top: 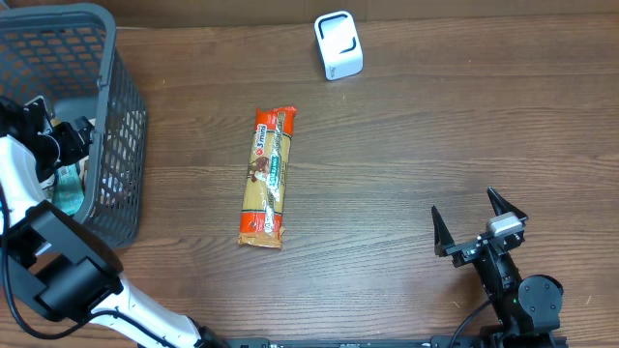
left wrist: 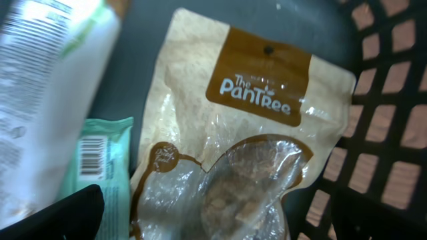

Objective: Scan the item barcode
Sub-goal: 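Reach left gripper into basket and grasp brown Pantree bag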

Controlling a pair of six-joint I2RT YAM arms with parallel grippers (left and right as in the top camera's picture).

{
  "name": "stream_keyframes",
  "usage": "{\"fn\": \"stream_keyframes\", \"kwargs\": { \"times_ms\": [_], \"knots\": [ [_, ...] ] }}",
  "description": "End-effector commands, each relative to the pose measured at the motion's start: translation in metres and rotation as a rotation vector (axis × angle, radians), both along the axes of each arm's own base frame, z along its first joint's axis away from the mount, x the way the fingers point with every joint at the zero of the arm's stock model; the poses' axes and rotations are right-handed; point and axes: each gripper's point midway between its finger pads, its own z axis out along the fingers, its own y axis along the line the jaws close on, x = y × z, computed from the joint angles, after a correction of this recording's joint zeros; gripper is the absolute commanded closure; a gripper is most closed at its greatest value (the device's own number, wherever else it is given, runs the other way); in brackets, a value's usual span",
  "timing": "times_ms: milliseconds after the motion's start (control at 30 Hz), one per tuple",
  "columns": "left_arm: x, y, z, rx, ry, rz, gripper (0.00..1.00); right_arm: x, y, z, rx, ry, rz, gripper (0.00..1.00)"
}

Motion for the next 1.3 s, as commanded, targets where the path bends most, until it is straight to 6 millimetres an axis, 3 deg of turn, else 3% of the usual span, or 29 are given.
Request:
{"fn": "stream_keyframes", "kwargs": {
  "times_ms": [0,200,467,667,733,833,933,1000,1067,1200,1267],
  "knots": [
    [0.002,-0.012,-0.03,-0.04,0.037,-0.103,0.0,0.001,-0.002,-0.001,0.007,-0.004,-0.013,0.0],
    [-0.001,-0.018,-0.064,-0.076,0.091,-0.161,0.0,0.001,-0.002,-0.001,0.007,-0.004,-0.013,0.0],
    [0.004,-0.034,-0.09,-0.116,0.102,-0.254,0.0,0.001,-0.002,-0.001,0.007,-0.004,-0.013,0.0],
    [-0.009,-0.031,-0.125,-0.121,0.205,-0.238,0.0,0.001,-0.002,-0.001,0.007,-0.004,-0.013,0.0],
    [-0.015,-0.031,-0.139,-0.13,0.245,-0.231,0.06,0.001,-0.002,-0.001,0.007,-0.004,-0.013,0.0],
    [-0.02,-0.031,-0.15,-0.143,0.275,-0.222,0.39,0.001,-0.002,-0.001,0.007,-0.004,-0.013,0.0],
    [-0.019,-0.03,-0.148,-0.142,0.272,-0.214,0.7,0.001,-0.002,-0.001,0.007,-0.004,-0.013,0.0],
    [-0.018,-0.029,-0.148,-0.143,0.27,-0.203,0.77,0.001,-0.002,-0.001,0.007,-0.004,-0.013,0.0],
    [-0.017,-0.029,-0.146,-0.144,0.269,-0.196,0.93,0.001,-0.002,-0.001,0.007,-0.004,-0.013,0.0],
    [-0.01,-0.023,-0.133,-0.142,0.257,-0.164,0.96,0.001,-0.002,-0.001,0.007,-0.004,-0.013,0.0],
    [0.003,-0.015,-0.107,-0.137,0.227,-0.142,0.96,0.001,-0.002,-0.001,0.007,-0.004,-0.013,0.0]
  ]
}}
